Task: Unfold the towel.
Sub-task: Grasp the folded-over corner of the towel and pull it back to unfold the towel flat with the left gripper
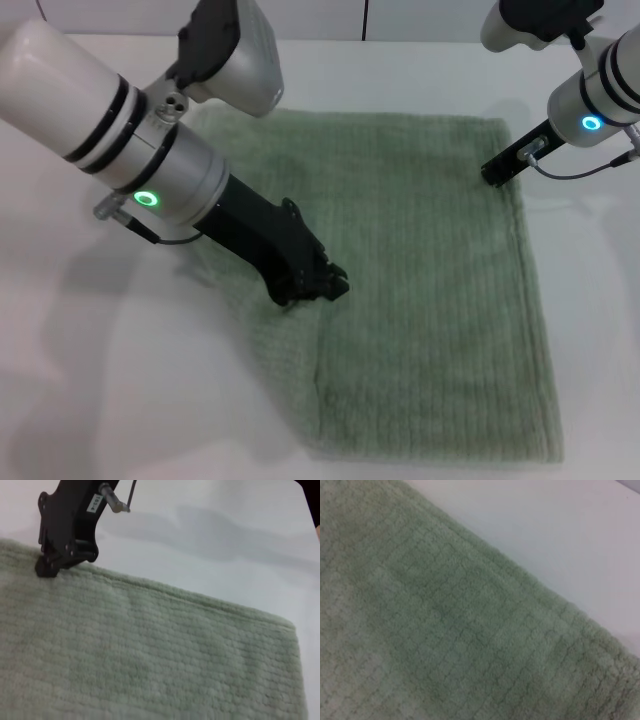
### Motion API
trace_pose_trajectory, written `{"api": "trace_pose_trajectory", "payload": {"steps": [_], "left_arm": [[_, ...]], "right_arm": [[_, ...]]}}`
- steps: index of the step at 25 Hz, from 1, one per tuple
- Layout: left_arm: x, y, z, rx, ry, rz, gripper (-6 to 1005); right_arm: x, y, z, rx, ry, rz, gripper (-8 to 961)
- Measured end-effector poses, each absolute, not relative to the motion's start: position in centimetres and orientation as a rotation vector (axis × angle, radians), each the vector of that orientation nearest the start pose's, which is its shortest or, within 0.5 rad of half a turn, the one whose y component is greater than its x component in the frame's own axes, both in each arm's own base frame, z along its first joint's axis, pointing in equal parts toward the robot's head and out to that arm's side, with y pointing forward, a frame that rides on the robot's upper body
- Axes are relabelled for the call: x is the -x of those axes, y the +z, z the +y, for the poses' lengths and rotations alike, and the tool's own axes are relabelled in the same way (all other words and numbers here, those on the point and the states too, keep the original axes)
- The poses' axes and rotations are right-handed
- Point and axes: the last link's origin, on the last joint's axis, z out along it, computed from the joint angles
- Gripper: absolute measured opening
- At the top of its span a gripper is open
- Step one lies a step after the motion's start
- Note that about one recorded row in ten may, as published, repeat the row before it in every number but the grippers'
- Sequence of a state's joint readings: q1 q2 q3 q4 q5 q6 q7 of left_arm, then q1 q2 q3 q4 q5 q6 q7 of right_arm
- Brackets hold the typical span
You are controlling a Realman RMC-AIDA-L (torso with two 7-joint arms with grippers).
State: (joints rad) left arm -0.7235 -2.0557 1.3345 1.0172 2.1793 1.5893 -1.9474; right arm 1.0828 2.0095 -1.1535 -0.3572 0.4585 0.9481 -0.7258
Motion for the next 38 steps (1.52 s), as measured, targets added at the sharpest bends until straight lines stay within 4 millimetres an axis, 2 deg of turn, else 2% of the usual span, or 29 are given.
{"api": "trace_pose_trajectory", "payload": {"steps": [8, 17, 24, 38], "left_arm": [[15.6, -1.5, 34.3, 3.204, 0.165, -0.403, 59], [15.9, -0.2, 33.6, 3.226, 0.214, -0.419, 60], [16.8, 0.1, 33.7, 3.198, 0.305, -0.463, 60], [16.8, -0.1, 33.7, 3.190, 0.372, -0.457, 60]], "right_arm": [[-21.0, -4.2, 44.9, 2.426, -0.502, 0.933, -2], [-21.0, -4.2, 45.0, 2.422, -0.499, 0.929, -2], [-21.1, -4.2, 45.0, 2.421, -0.499, 0.930, -2], [-21.1, -4.3, 44.9, 2.423, -0.502, 0.934, -1]]}}
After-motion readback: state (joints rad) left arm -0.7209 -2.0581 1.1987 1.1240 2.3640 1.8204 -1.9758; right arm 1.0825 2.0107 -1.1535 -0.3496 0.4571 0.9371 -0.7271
